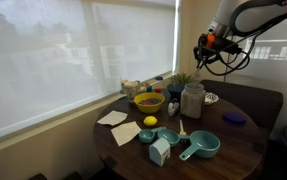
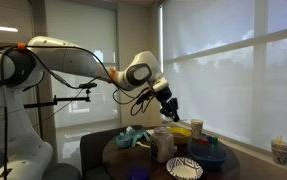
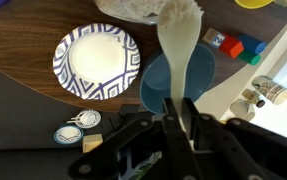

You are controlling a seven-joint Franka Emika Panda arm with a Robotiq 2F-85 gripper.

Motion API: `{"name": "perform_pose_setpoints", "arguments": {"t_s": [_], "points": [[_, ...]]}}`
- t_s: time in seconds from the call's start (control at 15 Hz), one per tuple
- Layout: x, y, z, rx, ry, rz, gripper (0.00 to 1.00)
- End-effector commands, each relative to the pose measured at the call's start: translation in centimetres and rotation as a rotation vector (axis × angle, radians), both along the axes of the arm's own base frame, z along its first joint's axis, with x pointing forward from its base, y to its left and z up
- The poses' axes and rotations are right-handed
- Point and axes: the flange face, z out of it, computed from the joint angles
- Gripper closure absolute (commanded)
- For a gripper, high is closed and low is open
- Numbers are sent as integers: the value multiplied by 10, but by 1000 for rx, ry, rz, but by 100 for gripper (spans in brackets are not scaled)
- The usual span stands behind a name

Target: Use the white spoon to get some sugar from the sugar bowl and pour it on the white plate

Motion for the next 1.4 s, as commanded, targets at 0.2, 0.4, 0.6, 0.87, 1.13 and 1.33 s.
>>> {"name": "perform_pose_setpoints", "arguments": {"t_s": [0.2, 0.4, 0.6, 0.87, 1.13, 1.33], "points": [[-15, -38, 15, 30, 33, -24, 97], [-17, -56, 10, 22, 45, -33, 97], [-18, -72, 4, 8, 51, -23, 97], [-19, -92, -7, -29, 67, 10, 97], [-17, -102, -19, -74, 74, 42, 97], [-11, -103, -26, -124, 53, 51, 97]]}}
